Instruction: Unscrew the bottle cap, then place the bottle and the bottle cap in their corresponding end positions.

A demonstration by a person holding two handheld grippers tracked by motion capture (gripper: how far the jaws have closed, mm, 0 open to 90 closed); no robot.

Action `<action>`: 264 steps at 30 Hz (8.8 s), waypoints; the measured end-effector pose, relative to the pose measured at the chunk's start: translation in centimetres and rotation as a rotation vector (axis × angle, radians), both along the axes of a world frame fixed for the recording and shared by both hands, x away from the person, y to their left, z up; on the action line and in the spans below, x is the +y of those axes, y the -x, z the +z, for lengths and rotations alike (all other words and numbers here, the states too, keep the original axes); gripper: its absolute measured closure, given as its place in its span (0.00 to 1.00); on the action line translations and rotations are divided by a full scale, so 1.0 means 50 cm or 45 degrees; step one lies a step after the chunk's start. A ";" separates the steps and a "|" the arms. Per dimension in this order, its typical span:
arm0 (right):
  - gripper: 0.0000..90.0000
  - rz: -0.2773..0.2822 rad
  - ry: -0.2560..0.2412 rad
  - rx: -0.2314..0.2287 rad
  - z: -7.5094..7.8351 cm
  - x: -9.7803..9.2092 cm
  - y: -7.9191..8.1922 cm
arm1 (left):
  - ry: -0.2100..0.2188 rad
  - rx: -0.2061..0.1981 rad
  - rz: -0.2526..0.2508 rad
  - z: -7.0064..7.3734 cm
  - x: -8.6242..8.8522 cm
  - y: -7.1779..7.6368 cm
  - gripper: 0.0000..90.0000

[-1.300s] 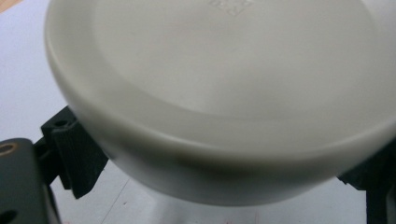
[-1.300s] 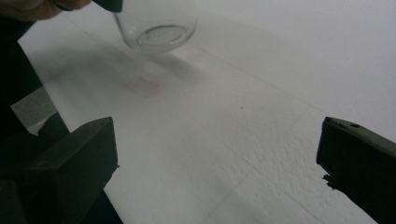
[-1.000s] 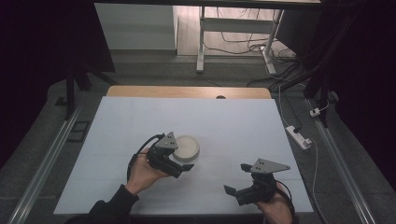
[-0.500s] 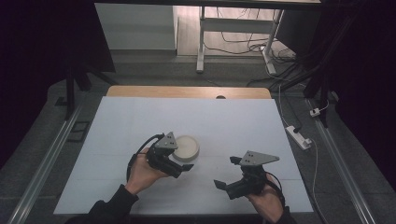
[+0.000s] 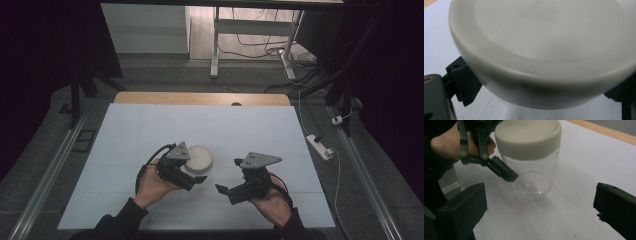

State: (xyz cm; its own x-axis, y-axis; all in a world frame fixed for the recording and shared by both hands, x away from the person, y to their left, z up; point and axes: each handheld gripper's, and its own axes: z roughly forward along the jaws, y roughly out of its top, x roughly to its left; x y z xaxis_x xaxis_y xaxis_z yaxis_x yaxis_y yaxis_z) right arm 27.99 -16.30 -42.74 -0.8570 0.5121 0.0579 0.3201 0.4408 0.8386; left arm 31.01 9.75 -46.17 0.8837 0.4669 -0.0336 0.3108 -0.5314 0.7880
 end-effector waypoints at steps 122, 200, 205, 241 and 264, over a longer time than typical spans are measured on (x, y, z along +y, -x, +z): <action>0.00 0.282 -0.152 0.011 0.036 0.086 -0.079 | 0.048 0.029 -0.119 0.010 -0.005 0.007 0.08; 0.08 0.208 -0.095 -0.060 0.030 0.070 -0.053 | 0.050 0.013 -0.001 -0.006 0.037 -0.032 0.08; 0.08 0.205 -0.091 -0.063 0.027 0.070 -0.042 | 0.052 0.003 0.019 -0.003 0.042 -0.040 0.08; 0.08 0.190 -0.059 -0.061 -0.023 0.043 0.000 | 0.093 -0.030 0.110 0.012 0.047 -0.116 0.08; 0.08 0.234 0.014 -0.027 -0.097 0.071 0.001 | 0.094 -0.055 0.117 0.000 0.026 -0.180 0.08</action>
